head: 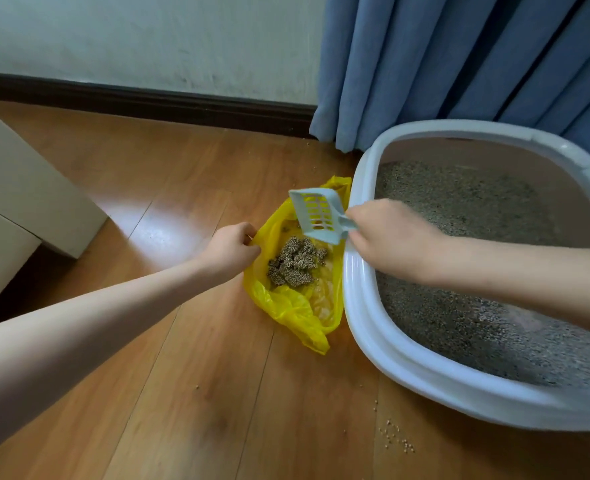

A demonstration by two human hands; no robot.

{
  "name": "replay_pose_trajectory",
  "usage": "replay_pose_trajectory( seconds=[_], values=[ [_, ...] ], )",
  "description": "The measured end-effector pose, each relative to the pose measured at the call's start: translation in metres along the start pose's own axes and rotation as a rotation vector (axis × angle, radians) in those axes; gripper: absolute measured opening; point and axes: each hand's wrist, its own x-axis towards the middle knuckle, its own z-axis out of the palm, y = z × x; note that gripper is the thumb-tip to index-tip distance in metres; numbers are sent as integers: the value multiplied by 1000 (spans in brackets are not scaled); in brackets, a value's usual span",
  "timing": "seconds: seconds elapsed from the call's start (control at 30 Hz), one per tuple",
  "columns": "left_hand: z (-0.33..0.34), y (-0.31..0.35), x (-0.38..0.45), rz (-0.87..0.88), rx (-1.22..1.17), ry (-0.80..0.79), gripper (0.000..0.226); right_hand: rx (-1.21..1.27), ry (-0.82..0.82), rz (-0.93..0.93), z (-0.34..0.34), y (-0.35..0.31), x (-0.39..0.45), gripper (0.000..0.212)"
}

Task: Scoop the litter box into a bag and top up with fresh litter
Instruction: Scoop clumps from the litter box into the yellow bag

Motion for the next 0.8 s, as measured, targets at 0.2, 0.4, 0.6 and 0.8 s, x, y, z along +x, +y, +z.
replay_pose_trajectory(
  seconds=[0.2,0.4,0.6,0.8],
  values=[
    [1,11,-5,76,-47,119,47,627,111,378,-34,53,-32,30],
    [-2,65,-19,447,17,160,42,756,116,573,-46,117,-72,23],
    [8,114,-28,906,381,-27,66,199,-140,383,-55,167,-83,20],
    [16,117,-22,946,648,-126,90,-243,-308,444,-55,215,-75,21]
  ],
)
